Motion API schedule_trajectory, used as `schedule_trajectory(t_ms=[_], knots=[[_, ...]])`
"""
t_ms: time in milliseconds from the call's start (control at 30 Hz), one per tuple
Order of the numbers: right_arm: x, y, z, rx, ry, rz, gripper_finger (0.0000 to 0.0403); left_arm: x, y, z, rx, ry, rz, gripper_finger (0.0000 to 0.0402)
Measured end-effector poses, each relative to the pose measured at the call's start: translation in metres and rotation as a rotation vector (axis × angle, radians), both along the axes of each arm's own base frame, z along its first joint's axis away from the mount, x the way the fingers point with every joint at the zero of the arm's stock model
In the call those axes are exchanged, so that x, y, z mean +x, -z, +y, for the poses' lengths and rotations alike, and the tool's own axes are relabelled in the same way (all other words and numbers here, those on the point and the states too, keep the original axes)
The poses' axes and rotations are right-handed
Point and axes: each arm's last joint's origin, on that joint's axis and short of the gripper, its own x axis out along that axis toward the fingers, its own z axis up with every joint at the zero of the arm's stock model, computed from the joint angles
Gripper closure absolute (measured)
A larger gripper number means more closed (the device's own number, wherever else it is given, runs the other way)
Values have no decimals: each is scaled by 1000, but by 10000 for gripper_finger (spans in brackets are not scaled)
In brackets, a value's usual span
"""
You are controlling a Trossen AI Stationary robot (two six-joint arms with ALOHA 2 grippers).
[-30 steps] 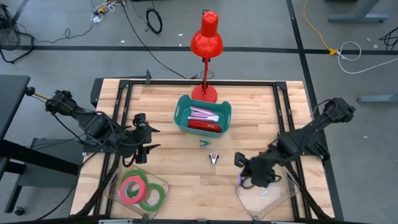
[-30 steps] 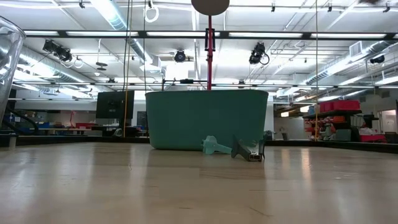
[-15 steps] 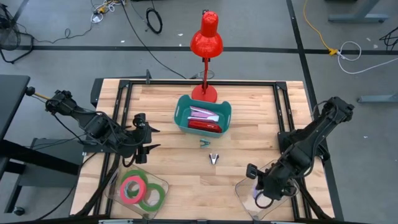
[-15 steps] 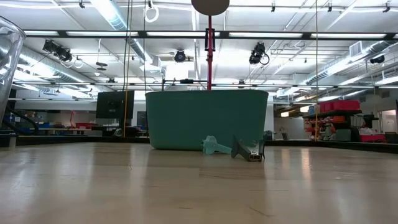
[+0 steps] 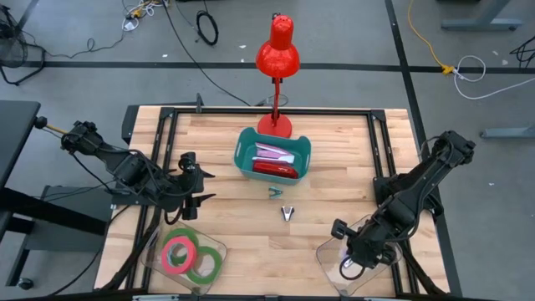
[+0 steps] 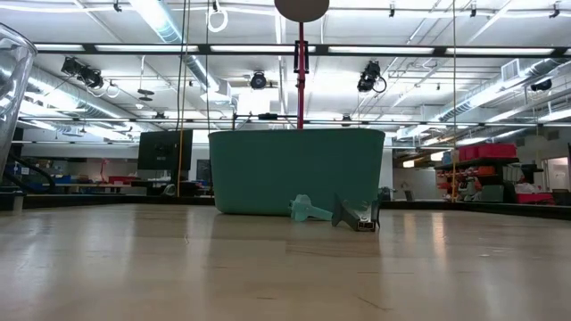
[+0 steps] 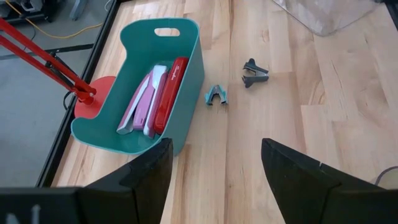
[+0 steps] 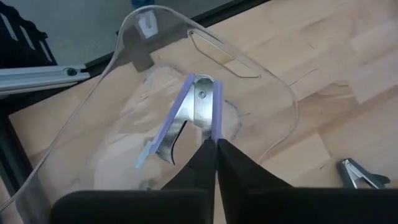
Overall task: Pick and place Stapler, Stapler remover, tape
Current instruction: Put the purple staple remover in the right transparent bin, then put the black staple remover in the right transparent bin
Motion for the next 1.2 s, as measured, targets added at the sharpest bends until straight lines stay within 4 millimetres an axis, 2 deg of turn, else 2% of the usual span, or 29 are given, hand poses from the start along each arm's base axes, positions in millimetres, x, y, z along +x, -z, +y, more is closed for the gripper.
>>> schedule_trajectory(t_ms=[500, 733, 1033, 1200], knots=[[1, 0, 0, 27, 107, 35, 337, 0, 0, 0, 0, 0, 0, 154], [9, -1, -5, 11, 277, -31, 287, 0, 0, 0, 0, 0, 0, 154], [39, -5, -35, 44, 493, -94, 235, 0, 0, 0, 0, 0, 0, 154], [49, -4, -51, 2, 456, -115, 229, 0, 0, 0, 0, 0, 0, 154]])
